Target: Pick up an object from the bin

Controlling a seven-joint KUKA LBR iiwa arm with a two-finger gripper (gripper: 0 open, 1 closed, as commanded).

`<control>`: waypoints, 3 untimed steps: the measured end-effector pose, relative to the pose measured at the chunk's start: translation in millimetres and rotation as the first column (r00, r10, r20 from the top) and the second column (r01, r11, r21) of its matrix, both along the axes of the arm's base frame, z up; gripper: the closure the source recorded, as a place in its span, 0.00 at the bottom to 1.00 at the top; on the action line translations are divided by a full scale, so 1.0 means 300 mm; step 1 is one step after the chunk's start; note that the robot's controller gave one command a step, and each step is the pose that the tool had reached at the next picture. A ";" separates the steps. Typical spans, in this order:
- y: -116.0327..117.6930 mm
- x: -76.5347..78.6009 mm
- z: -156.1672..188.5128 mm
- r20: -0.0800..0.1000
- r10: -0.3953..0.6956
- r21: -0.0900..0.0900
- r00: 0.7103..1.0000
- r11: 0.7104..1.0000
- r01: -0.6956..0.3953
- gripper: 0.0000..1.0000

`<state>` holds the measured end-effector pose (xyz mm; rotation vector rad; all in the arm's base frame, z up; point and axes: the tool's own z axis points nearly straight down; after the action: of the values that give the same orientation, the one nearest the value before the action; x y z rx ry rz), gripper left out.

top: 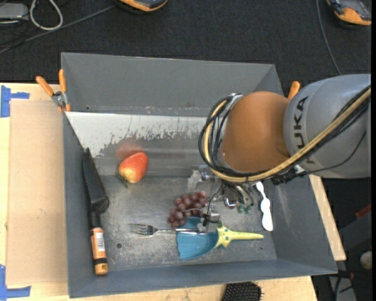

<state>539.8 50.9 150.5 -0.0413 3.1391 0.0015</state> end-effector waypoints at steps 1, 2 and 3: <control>-0.073 0.132 -0.280 0.006 0.069 0.001 0.998 0.998 -0.069 0.00; -0.054 0.118 -0.269 0.004 -0.023 0.002 1.000 1.000 0.023 0.00; -0.067 0.132 -0.271 0.008 0.054 0.002 0.999 0.999 -0.054 0.00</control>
Offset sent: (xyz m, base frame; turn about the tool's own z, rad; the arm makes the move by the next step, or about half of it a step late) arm 0.0345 -0.0160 -0.0805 0.0300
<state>579.4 30.7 69.2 -0.1253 3.1284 0.0046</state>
